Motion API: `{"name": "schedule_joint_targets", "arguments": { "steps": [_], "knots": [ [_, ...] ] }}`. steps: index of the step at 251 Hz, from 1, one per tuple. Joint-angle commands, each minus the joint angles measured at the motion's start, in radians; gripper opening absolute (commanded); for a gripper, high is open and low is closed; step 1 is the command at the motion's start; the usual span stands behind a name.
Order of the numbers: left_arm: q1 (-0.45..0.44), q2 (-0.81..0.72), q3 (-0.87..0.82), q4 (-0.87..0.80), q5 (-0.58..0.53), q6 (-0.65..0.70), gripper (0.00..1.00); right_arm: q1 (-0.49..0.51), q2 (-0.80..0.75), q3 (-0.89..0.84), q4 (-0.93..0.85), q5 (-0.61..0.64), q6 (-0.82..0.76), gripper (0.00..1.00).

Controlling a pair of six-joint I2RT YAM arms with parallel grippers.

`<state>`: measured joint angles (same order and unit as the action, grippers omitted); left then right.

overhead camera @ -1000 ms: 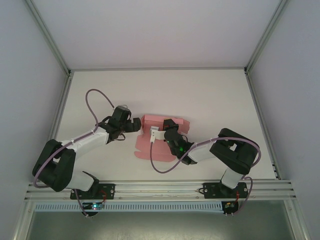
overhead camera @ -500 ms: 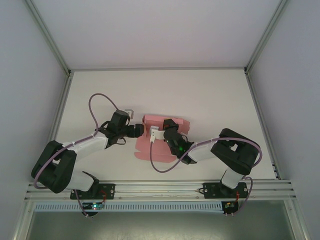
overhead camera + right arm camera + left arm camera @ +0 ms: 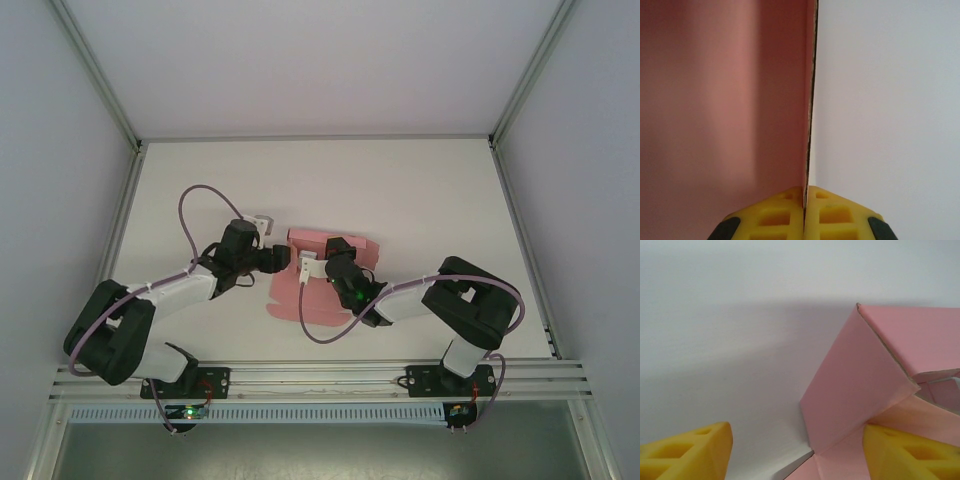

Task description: Assemble paper box

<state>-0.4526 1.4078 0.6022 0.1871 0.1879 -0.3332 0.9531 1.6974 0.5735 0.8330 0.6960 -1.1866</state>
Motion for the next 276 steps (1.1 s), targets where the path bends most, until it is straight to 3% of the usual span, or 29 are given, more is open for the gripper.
{"name": "schedule_joint_targets", "arguments": {
  "steps": [1,103,152,183,276],
  "knots": [
    [-0.024,0.032,0.017,0.128,0.029,0.037,0.69,0.013,0.001,0.0,-0.107,-0.046,0.023,0.0],
    [-0.074,0.114,0.036,0.182,-0.057,0.066,0.67,0.014,-0.011,-0.002,-0.128,-0.062,0.037,0.0],
    [-0.082,0.167,0.039,0.223,0.006,0.082,0.67,0.011,-0.006,0.002,-0.147,-0.062,0.044,0.0],
    [-0.087,0.153,0.002,0.253,0.033,0.102,0.67,0.009,-0.011,-0.001,-0.157,-0.063,0.044,0.0],
    [-0.095,0.093,-0.104,0.334,-0.03,0.122,0.62,0.012,-0.019,-0.006,-0.209,-0.045,0.075,0.0]
  ]
}}
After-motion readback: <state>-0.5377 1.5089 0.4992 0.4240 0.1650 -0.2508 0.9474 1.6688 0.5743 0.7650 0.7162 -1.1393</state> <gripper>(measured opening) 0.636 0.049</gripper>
